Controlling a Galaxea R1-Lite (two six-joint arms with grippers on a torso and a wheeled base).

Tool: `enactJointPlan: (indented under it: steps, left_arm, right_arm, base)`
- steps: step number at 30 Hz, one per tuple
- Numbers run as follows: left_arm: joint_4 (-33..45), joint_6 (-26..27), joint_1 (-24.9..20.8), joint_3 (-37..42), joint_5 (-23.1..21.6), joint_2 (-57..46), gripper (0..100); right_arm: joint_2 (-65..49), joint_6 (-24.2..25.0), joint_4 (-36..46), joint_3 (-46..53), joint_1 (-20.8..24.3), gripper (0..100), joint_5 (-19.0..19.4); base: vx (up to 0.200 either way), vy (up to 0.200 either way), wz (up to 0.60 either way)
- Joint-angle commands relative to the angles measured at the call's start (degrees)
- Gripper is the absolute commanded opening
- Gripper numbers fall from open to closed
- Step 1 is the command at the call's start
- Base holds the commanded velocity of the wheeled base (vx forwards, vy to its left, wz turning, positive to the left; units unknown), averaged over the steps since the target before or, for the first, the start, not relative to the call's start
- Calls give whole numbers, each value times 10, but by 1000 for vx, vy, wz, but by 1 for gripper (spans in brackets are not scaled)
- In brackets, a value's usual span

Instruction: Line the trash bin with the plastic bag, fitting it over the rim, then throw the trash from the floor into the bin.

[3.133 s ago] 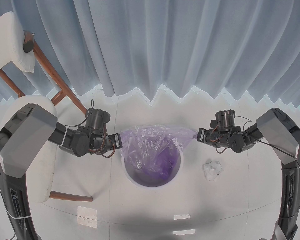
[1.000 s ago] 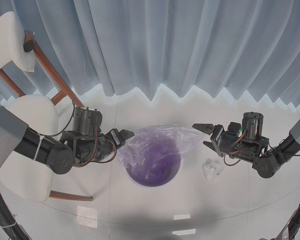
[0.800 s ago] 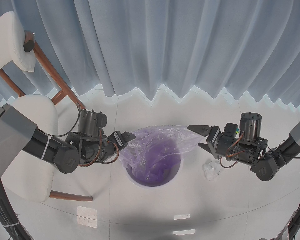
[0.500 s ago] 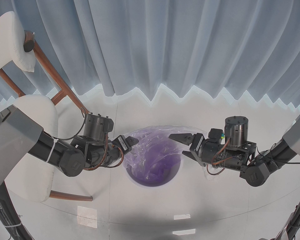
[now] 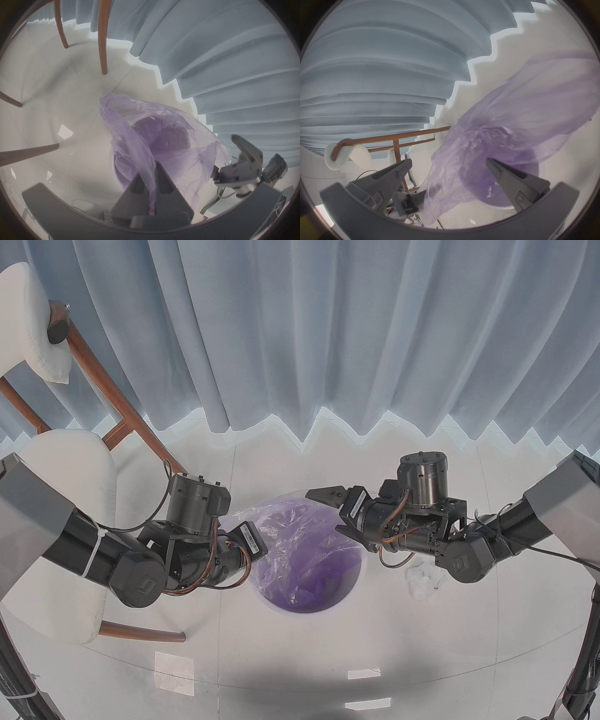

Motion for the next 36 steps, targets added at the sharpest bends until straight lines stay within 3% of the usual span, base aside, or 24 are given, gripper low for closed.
enactJointPlan:
  steps: [1,8,9,15,16,19,24,32,36]
  left_arm:
    - [0,2,-16,21,1,-23,0]
    - [0,3,-17,22,0,-34,0]
    - [0,3,-17,27,1,-34,0]
    - [-1,40,-4,56,5,-37,0]
    - [-5,75,5,82,14,-39,0]
    - [-10,115,8,110,14,-47,0]
    - [-13,123,-5,116,14,-53,0]
    - [-9,146,-14,164,16,-33,0]
    - [-12,176,-17,181,29,-3,0]
  right_arm:
    - [38,1,53,-67,1,100,-2]
    - [50,1,88,-83,2,100,-22]
    - [50,0,89,-81,2,0,-36]
    - [13,-14,93,-37,-6,0,-44]
    - [-23,-38,95,1,-21,0,-44]
    - [-68,-76,87,71,-33,0,-42]
    - [-118,-122,79,172,-33,0,-36]
    - [-98,-146,32,274,-27,0,-37]
    - [-60,-146,-44,318,-17,0,-39]
  base:
    - [0,0,0]
    - [0,0,0]
    - [0,0,0]
    - [0,0,0]
    - [0,0,0]
    - [0,0,0]
    - [0,0,0]
    - [0,0,0]
    - [0,0,0]
